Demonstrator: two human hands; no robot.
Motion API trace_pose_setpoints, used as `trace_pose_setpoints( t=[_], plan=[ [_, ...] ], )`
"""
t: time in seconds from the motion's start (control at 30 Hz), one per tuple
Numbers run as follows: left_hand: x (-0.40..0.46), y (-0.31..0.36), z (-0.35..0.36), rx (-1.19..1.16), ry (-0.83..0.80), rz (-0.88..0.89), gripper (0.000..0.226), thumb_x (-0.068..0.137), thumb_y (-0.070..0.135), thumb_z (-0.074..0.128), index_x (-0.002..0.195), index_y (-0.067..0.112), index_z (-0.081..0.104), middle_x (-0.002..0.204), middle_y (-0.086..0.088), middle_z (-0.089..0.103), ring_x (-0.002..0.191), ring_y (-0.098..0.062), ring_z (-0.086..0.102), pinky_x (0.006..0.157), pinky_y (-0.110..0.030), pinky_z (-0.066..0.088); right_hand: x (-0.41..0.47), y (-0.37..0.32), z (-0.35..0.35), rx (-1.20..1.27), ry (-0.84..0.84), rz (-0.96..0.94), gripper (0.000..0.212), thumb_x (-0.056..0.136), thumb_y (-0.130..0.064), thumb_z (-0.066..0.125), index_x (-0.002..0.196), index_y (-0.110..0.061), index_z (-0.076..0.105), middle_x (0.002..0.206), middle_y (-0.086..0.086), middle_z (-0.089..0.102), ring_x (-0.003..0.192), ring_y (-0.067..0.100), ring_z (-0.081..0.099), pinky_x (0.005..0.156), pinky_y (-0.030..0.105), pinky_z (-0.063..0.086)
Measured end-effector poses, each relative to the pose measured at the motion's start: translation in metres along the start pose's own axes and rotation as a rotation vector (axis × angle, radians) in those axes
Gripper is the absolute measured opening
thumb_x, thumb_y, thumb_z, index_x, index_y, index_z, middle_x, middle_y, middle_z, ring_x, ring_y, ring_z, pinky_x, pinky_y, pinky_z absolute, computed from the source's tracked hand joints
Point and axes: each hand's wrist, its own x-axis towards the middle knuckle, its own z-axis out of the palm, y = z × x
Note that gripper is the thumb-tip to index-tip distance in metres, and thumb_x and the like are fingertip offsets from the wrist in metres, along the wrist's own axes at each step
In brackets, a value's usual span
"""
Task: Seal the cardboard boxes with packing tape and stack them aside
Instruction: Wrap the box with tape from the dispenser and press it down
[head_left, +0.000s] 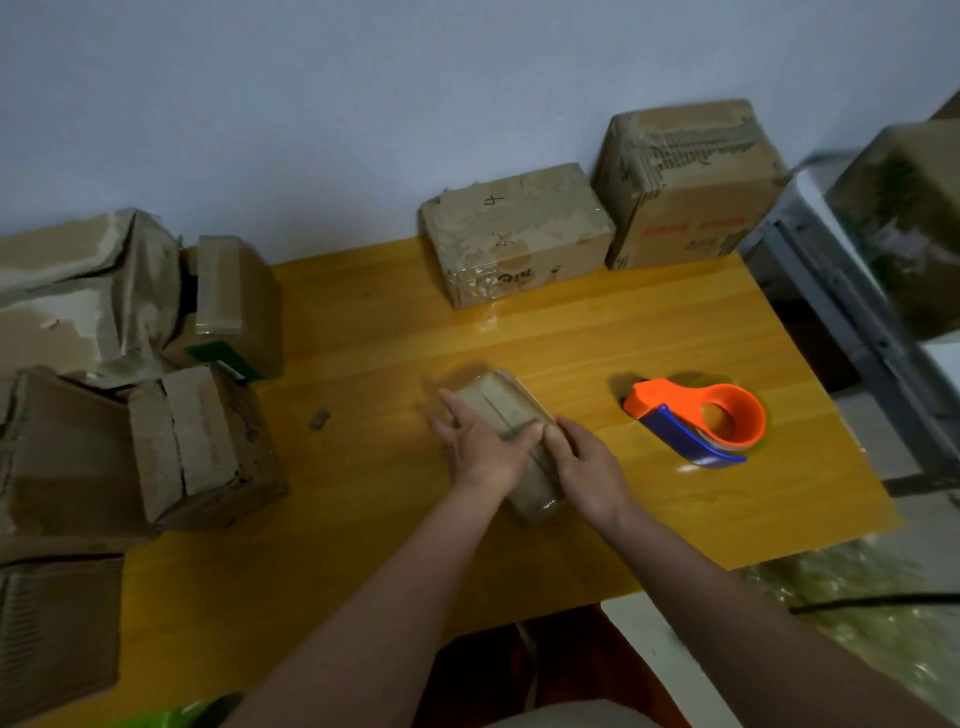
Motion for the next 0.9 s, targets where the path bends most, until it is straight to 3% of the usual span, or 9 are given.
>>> trace_pose_setpoints(
  t=[0.1, 0.17, 0.23, 0.3, 0.4, 0.53, 0.63, 0.8, 0.9],
  plan=[
    [-0.013, -0.005, 0.0, -0.017, -0.063, 0.011, 0.108, 0.089, 0.039, 0.066, 0.152, 0.014, -0.019, 0.16, -0.012, -0.016, 0.148, -0.03, 0.008, 0.117, -0.035, 0.02, 0.009, 0.002, -0.015, -0.111, -0.028, -0.008, 0.041, 0.097, -0.022, 0.052, 0.136, -0.013, 0.05, 0.134, 0.011, 0.055, 0.125, 0.026, 0.049, 0.099, 0.029, 0.037],
    [-0.021, -0.014, -0.005, 0.165, -0.039, 0.045, 0.106, 0.089, 0.031, 0.066, 0.152, 0.012, -0.018, 0.158, -0.009, -0.026, 0.149, -0.031, -0.006, 0.119, -0.038, 0.012, 0.02, -0.001, -0.024, -0.085, -0.084, -0.031, 0.039, 0.093, -0.016, 0.058, 0.132, -0.012, 0.055, 0.132, 0.009, 0.057, 0.124, 0.024, 0.051, 0.099, 0.028, 0.038],
    [-0.024, -0.02, -0.012, 0.475, 0.011, 0.215, 0.112, 0.082, 0.021, 0.069, 0.152, 0.015, -0.019, 0.153, -0.008, -0.037, 0.145, -0.031, -0.025, 0.119, -0.042, -0.003, 0.029, -0.004, -0.03, -0.065, -0.129, -0.052, 0.038, 0.091, -0.015, 0.062, 0.129, -0.011, 0.059, 0.129, 0.011, 0.057, 0.121, 0.024, 0.052, 0.098, 0.029, 0.039],
    [-0.021, -0.021, -0.017, 0.785, -0.058, 0.511, 0.118, 0.077, 0.013, 0.071, 0.151, 0.021, -0.02, 0.151, -0.006, -0.042, 0.14, -0.03, -0.036, 0.118, -0.047, -0.013, 0.038, -0.006, -0.034, -0.041, -0.174, -0.075, 0.036, 0.091, -0.013, 0.062, 0.127, -0.009, 0.06, 0.127, 0.014, 0.058, 0.118, 0.027, 0.053, 0.097, 0.031, 0.041],
    [-0.005, -0.011, -0.015, 1.089, -0.24, 0.769, 0.121, 0.078, 0.021, 0.076, 0.151, 0.028, -0.02, 0.156, -0.002, -0.034, 0.143, -0.028, -0.031, 0.118, -0.052, -0.012, 0.044, -0.005, -0.043, -0.007, -0.137, -0.095, 0.035, 0.092, -0.017, 0.061, 0.125, -0.007, 0.059, 0.127, 0.016, 0.058, 0.119, 0.026, 0.053, 0.1, 0.035, 0.041],
    [0.008, 0.014, 0.001, 0.985, -0.115, 0.752, 0.113, 0.076, 0.047, 0.076, 0.155, 0.023, -0.002, 0.161, 0.0, 0.006, 0.149, -0.023, 0.001, 0.12, -0.05, -0.008, 0.044, 0.016, -0.071, -0.273, 0.186, -0.14, 0.032, 0.089, -0.019, 0.065, 0.115, -0.001, 0.06, 0.115, 0.018, 0.058, 0.114, 0.033, 0.051, 0.097, 0.035, 0.035],
    [0.006, 0.026, 0.019, 0.904, 0.0, 0.618, 0.114, 0.071, 0.055, 0.077, 0.154, 0.021, 0.007, 0.152, -0.004, 0.021, 0.141, -0.027, 0.018, 0.121, -0.048, 0.001, 0.041, 0.037, -0.099, -0.526, 0.372, 0.002, 0.047, 0.081, -0.03, 0.073, 0.109, 0.002, 0.053, 0.112, 0.022, 0.052, 0.11, 0.038, 0.045, 0.095, 0.039, 0.031],
    [0.005, 0.041, 0.04, 0.733, 0.16, 0.384, 0.107, 0.061, 0.058, 0.082, 0.144, 0.024, 0.026, 0.145, -0.005, 0.032, 0.13, -0.027, 0.03, 0.115, -0.042, 0.022, 0.044, 0.076, -0.12, -0.775, 0.269, 0.192, 0.072, 0.075, -0.047, 0.074, 0.122, 0.0, 0.045, 0.123, 0.018, 0.051, 0.116, 0.034, 0.047, 0.1, 0.038, 0.035],
    [0.006, 0.047, 0.042, 0.669, 0.193, 0.289, 0.108, 0.058, 0.059, 0.084, 0.143, 0.024, 0.028, 0.143, -0.006, 0.032, 0.13, -0.027, 0.031, 0.114, -0.039, 0.023, 0.048, 0.085, -0.127, -0.886, 0.111, 0.147, 0.058, 0.085, -0.043, 0.064, 0.128, -0.008, 0.047, 0.125, 0.013, 0.058, 0.117, 0.03, 0.054, 0.1, 0.036, 0.037]
  ],
)
